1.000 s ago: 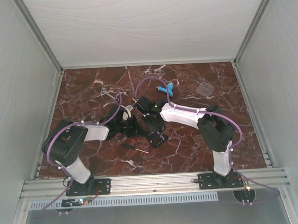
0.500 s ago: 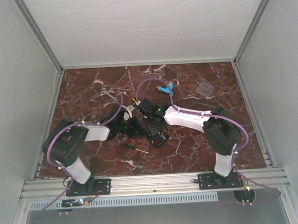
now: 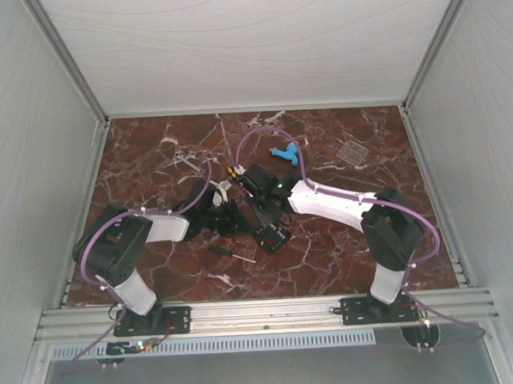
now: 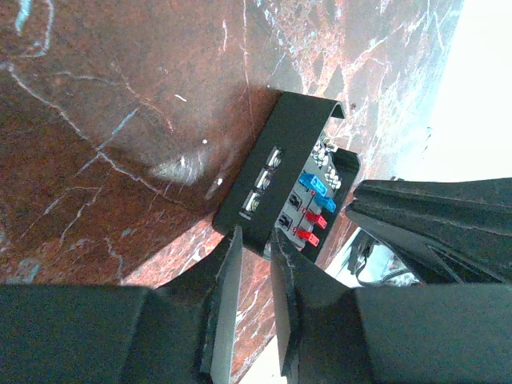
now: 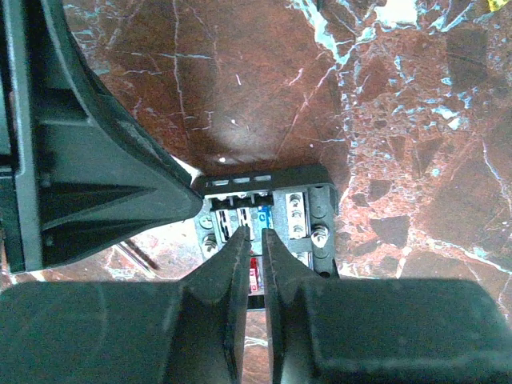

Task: Snap on the fuse box
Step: Install the fuse at the fuse box base.

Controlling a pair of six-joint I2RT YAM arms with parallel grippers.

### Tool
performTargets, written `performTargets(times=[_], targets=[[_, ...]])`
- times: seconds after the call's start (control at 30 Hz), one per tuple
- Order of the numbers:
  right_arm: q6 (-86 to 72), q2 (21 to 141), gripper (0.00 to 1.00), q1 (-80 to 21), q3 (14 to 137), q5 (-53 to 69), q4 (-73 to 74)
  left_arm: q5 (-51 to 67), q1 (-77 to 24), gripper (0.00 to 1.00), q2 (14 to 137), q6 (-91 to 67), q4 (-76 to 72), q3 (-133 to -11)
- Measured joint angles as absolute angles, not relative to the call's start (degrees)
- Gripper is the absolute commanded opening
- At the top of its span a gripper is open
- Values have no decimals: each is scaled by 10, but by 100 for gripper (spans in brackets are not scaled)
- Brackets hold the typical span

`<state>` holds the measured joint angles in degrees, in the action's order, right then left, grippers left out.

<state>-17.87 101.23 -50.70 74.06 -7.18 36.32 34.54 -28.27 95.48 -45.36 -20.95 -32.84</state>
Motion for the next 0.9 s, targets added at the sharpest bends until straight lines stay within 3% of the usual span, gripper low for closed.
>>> performTargets(times=[0.4, 0.9], targets=[[-181, 1037, 0, -504, 739, -76, 374, 345, -283, 20, 955, -454, -209, -329], [-189, 1047, 0, -502, 739, -78, 383, 346, -283, 19, 955, -452, -209, -329]])
